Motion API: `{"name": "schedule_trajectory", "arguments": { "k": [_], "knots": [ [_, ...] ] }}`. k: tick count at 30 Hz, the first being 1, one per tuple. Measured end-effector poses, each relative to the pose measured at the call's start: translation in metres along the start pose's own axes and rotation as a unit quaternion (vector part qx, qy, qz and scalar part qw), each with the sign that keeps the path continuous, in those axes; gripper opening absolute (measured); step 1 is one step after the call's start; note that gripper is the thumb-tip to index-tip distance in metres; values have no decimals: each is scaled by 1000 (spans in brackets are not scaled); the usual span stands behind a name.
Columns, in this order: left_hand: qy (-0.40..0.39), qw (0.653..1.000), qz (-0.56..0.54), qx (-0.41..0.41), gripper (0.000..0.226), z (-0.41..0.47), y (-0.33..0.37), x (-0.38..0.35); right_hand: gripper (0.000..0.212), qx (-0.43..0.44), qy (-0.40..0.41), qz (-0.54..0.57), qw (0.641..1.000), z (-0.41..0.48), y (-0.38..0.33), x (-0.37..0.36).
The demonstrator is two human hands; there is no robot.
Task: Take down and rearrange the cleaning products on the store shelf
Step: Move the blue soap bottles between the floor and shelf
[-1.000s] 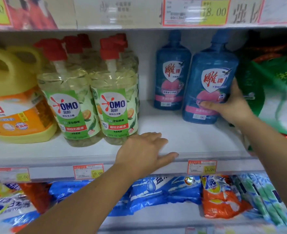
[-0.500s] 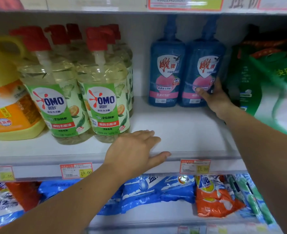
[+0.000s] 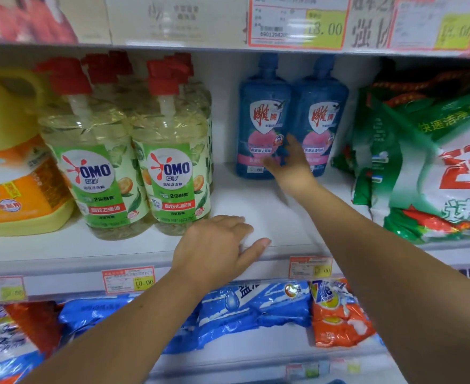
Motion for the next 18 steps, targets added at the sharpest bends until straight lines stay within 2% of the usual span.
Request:
{"name": "schedule_trajectory", "arguments": {
  "k": [5, 6, 9, 14, 16, 18],
  "knots": [
    [7, 999, 17, -27, 68, -2, 0, -7, 76, -9, 60, -55, 997, 6, 10, -11],
    [6, 999, 20, -28, 69, -2, 0, -8, 75, -10, 55, -48, 997, 4, 14, -12],
    [6, 999, 25, -24, 65, -3, 0, -9, 53, -11, 38, -39, 998, 9, 15, -9],
    [4, 999, 25, -20, 65, -2, 2, -8, 105, -14, 27, -47, 998, 26, -11, -21],
    [8, 1000, 22, -16, 63, -2, 2, -8, 109, -9, 42, -20, 999, 29, -10, -27],
    [8, 1000, 21, -14, 62, -2, 2, -9, 102, 0, 66, -11, 998, 29, -9, -28]
  ]
}}
Point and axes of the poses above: each hand's wrist, its own z-axis towards the middle knuckle, its own x-axis out of the back of the hand, y = z × x, the point moved 5 cm from there along z, towards the middle knuckle, and after that the axes turned 12 degrees about -x, right-handed, at the moved point
